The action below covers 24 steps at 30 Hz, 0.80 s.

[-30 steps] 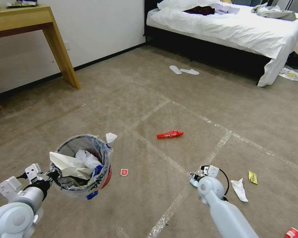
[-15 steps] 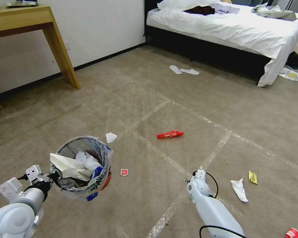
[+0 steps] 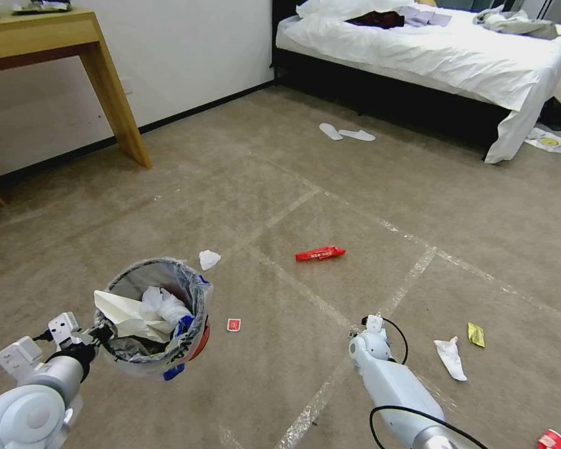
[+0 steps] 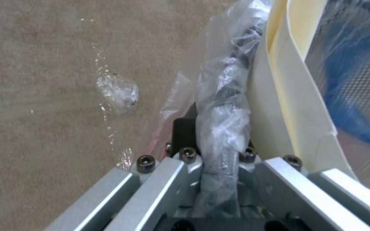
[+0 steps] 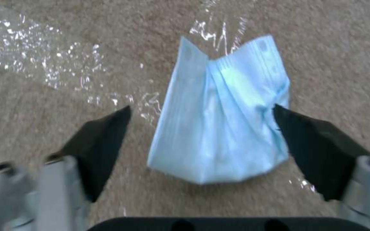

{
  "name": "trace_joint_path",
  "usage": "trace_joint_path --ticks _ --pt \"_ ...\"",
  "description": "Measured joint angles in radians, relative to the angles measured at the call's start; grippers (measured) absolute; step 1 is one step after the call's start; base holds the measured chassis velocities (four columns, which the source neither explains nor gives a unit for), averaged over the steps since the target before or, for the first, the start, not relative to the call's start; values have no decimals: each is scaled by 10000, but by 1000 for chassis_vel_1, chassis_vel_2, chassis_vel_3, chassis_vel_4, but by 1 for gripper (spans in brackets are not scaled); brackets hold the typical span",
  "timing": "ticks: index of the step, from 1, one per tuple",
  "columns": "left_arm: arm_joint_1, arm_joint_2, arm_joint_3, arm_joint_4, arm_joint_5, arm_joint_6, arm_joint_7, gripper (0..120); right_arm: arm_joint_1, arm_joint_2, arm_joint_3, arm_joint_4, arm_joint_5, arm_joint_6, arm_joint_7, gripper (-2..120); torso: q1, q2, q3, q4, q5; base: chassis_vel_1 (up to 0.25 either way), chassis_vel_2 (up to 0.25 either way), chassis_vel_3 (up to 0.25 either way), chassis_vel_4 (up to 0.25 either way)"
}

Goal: Pick up the trash bin and place the garbage on the floor into it.

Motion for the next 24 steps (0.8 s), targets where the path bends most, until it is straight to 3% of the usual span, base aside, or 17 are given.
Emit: trace_joint_path --ticks 4,10,13,16,21,24 --pt "85 -5 -3 -107 3 -6 9 1 162 78 27 -405 -125 200 -279 62 0 0 0 1 0 0 0 0 0" --pt "136 -10 -13 -150 6 -22 16 1 186 100 28 -557 -213 286 -383 47 0 0 0 0 0 0 0 0 0" --pt "170 -53 -13 -190 35 -30 20 1 176 116 34 -654 -286 354 -473 29 0 0 0 1 1 0 0 0 0" --pt "178 -61 -13 -202 41 -32 22 1 140 104 35 -655 -294 371 -493 24 0 0 0 1 1 0 0 0 0" --pt "197 -108 -9 -212 85 -40 26 1 -15 -10 28 -599 -305 448 -589 2 0 0 0 1 1 0 0 0 0" --pt "195 -110 -5 -213 90 -42 27 1 -102 -57 18 -465 -283 462 -594 0 0 0 0 1 2 0 0 0 0"
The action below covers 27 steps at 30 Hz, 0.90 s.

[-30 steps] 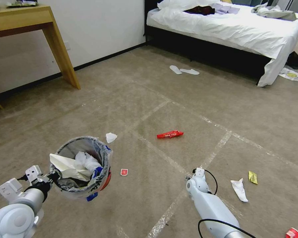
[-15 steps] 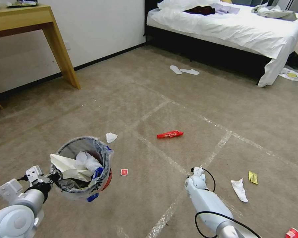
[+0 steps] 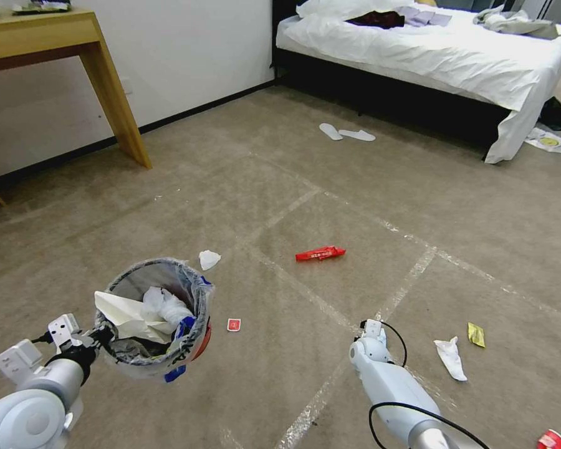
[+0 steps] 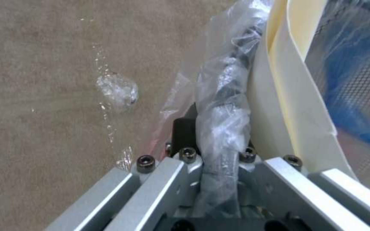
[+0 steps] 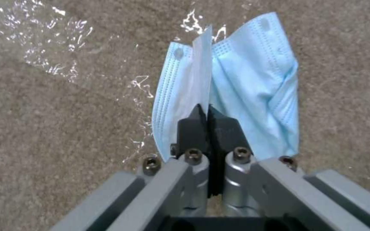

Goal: Pick up the trash bin and place the garbage on the floor into it.

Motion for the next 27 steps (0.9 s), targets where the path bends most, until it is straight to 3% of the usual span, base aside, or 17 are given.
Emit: trace_joint_path --ticks 4,5,9,12,16,18,21,24,27 --pt "-21 16 14 -2 0 -1 0 1 -569 -352 -70 1282 511 -38 54 0 0 0 1 -1 1 0 0 0 0" --pt "-24 17 35 -3 -6 -1 -3 1 -929 -605 -188 2332 927 66 74 0 -1 0 -2 -2 -3 0 0 0 0" --pt "-41 1 43 -6 -8 -1 -15 1 -1172 -810 -330 3200 1198 526 32 0 0 -1 0 -3 0 0 0 0 0" --pt "-88 -35 116 -66 -41 10 -35 1 -1672 -1400 -586 6177 2164 1545 -576 0 0 -1 -1 0 2 0 0 0 0" --pt "-111 -44 170 -93 -56 24 -53 1 -1806 -1709 -720 7539 2504 1890 -885 0 0 1 -2 1 -4 0 0 0 0" --pt "-125 -69 236 -139 -82 49 -69 1 -1879 -2038 -942 9044 2827 2215 -1247 0 0 0 0 -2 1 0 0 0 0" --pt "-131 -75 259 -153 -90 54 -72 1 -1882 -2211 -1041 9741 3000 2321 -1419 0 -1 1 -2 2 -3 0 0 0 0" --pt "-139 -80 373 -166 -99 92 -79 1 -1878 -3283 -1639 12091 3644 3052 -2239 0 -1 1 -1 0 -5 0 0 0 0" --pt "-162 -81 422 -168 -103 108 -79 1 -1830 -3723 -1908 12793 3776 3274 -2552 0 -1 1 0 -2 2 0 0 0 0"
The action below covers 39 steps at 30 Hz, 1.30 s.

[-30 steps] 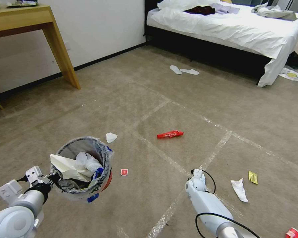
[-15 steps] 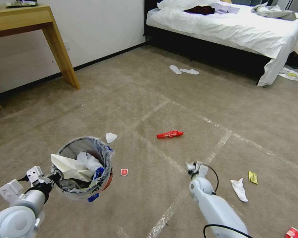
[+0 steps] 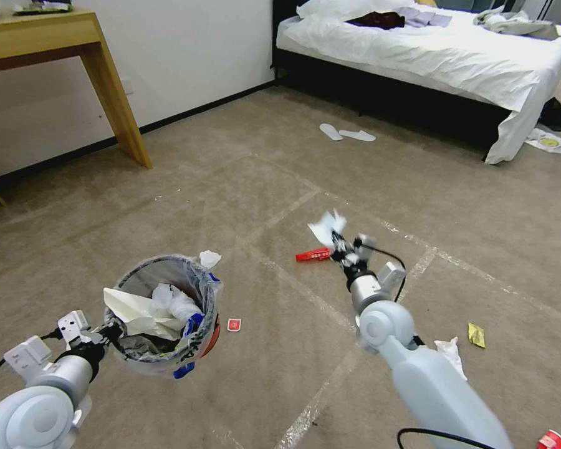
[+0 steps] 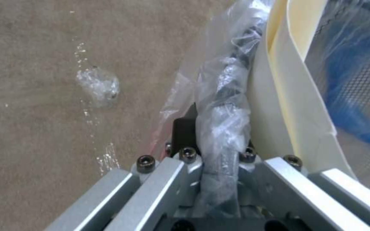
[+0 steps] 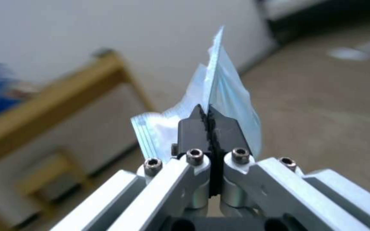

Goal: Pick up the trash bin and place the garbage on the floor into it.

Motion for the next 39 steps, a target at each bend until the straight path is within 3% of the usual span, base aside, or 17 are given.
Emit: trace_joint_path --ticks 3,6,10,11,22,33,39 --pt "-67 -33 109 0 -2 46 -20 1 308 -744 -751 1335 277 390 -645 0 0 0 0 0 -3 0 0 0 0" --pt "-86 -40 145 -1 -2 63 -30 1 496 -927 -1092 1682 400 462 -808 0 0 0 0 1 -2 0 0 0 0" --pt "-147 -51 239 -33 -5 113 -66 1 1708 -1349 -2788 2523 904 406 -976 0 -1 0 0 1 -3 0 0 0 0" --pt "-167 -52 263 -35 -5 129 -81 1 2446 -1368 -3769 2677 1077 217 -770 0 0 0 0 3 -3 0 0 0 0" --pt "-289 -95 273 -17 8 153 -115 1 4706 -193 -7368 1843 1919 -1124 881 0 1 0 1 2 -4 0 0 0 0" --pt "-389 77 227 47 -100 159 -137 1 5774 892 -8598 274 2261 -1725 1627 0 1 0 1 6 -5 0 0 0 0" --pt "-412 142 207 61 -171 159 -150 1 5860 989 -8817 -301 2152 -1867 1726 0 1 -1 1 0 -4 0 0 0 0"
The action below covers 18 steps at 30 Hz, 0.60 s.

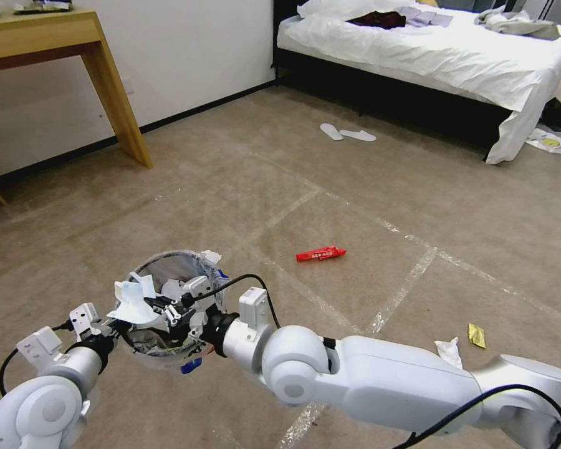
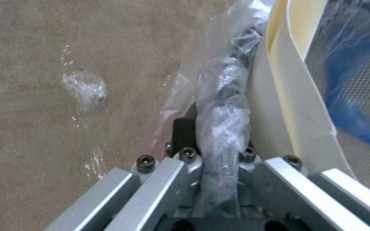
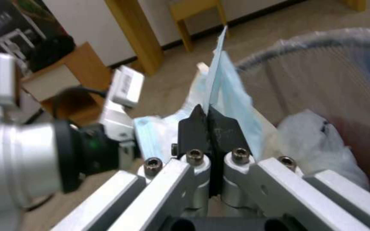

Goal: Pick up the trash bin and place the garbage on the floor into it.

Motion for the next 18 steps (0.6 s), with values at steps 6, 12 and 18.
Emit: trace_joint_path --ticks 6,12,18 --pt "-13 21 0 22 -7 0 0 1 35 104 -85 -542 -295 -9 -45 0 0 0 0 2 0 0 0 0 0" --pt "6 38 -9 22 -13 -2 18 1 45 184 -171 -918 -627 -12 -65 0 0 0 0 2 1 0 0 0 0" --pt "64 -9 -24 -8 -1 -17 41 1 47 270 -212 -1204 -861 -18 -71 0 0 -1 0 2 1 0 0 0 0"
